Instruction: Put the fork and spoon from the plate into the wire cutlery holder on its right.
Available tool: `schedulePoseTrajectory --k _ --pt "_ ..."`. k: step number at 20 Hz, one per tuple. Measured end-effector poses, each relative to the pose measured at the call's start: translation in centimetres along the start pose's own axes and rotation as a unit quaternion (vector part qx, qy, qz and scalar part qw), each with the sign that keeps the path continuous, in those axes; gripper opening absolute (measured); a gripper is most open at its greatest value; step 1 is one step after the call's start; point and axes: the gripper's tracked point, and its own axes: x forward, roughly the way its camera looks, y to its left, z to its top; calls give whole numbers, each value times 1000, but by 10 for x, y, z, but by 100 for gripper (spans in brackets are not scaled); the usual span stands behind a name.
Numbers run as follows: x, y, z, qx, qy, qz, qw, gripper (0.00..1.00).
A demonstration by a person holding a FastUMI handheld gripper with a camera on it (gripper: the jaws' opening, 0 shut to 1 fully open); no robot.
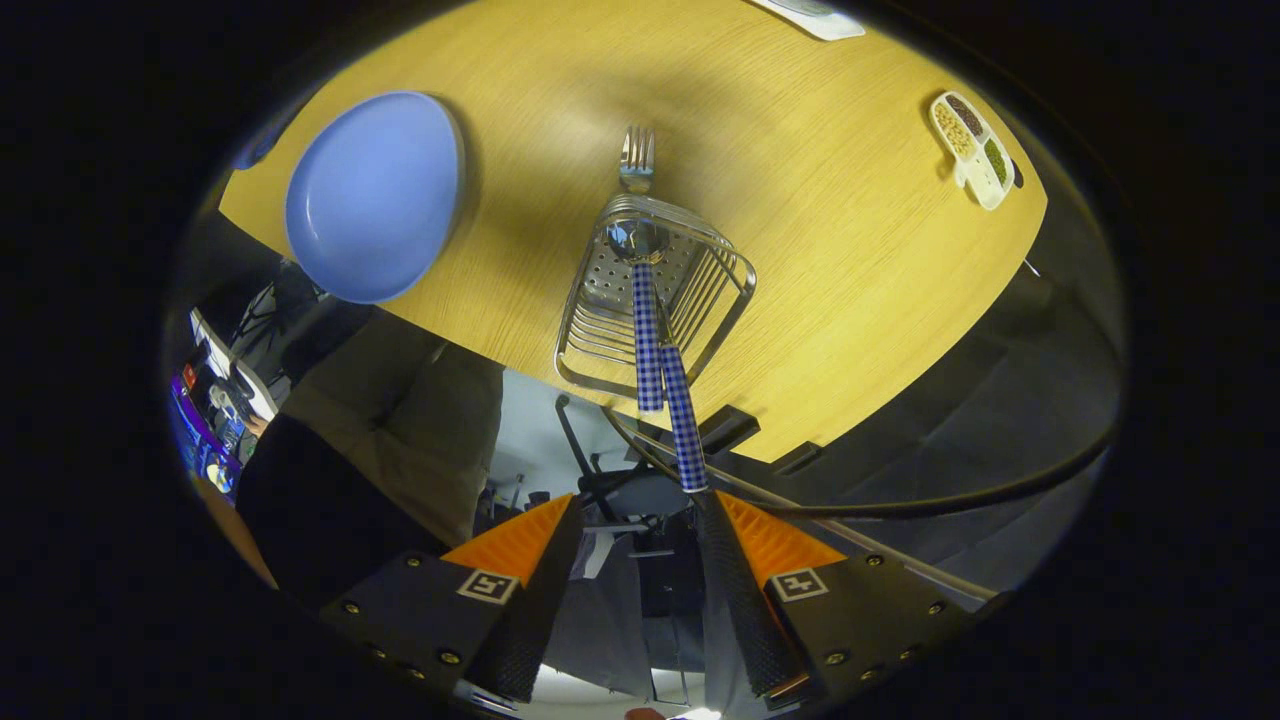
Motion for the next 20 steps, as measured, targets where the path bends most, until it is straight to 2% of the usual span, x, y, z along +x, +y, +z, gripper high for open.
schedulePoseTrajectory --k 2,3,4,9,12,15,18,20 --pt "3 3 -10 7 -18 6 1000 78" --pt "2 4 -15 12 -29 10 999 84" --pt "3 4 -20 17 -39 14 999 94" --pt "4 35 -46 62 -122 45 990 97" --pt "1 61 -39 106 -215 69 968 97" --pt "-19 87 -15 156 -341 86 923 97" --pt "-56 104 8 197 -472 93 854 97" --pt "-89 104 18 224 -560 79 794 97"
